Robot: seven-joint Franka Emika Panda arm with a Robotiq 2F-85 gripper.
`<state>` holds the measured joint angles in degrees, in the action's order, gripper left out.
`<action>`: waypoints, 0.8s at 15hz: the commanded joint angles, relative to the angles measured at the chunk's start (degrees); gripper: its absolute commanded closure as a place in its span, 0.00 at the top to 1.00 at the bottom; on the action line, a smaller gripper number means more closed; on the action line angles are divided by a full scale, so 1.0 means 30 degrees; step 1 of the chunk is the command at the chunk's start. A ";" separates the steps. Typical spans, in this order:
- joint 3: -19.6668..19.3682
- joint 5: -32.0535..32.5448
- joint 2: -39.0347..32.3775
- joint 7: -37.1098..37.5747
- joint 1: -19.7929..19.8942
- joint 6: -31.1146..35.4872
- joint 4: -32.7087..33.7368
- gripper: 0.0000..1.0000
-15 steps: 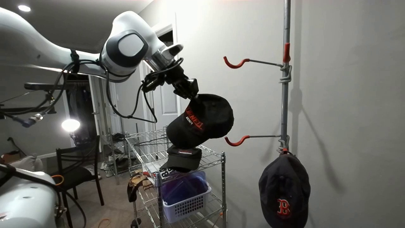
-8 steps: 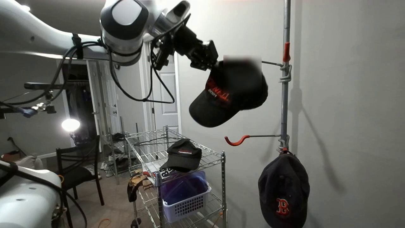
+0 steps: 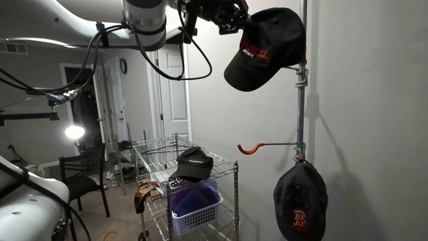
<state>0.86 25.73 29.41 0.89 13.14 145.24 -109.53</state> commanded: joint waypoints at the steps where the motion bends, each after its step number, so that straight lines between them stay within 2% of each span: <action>1: 0.0895 0.1998 -0.1437 0.1732 0.1579 0.1134 0.2158 0.02; 6: 0.1639 0.4875 -0.2502 0.3891 0.2697 0.1248 0.4377 0.02; 10: 0.1439 0.6753 -0.2967 0.5572 0.2525 0.1404 0.5498 0.02; 12: 0.1205 0.7045 -0.3186 0.5617 0.2111 0.0928 0.5946 0.02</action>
<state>5.06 44.13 21.55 15.84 20.16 148.34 -94.67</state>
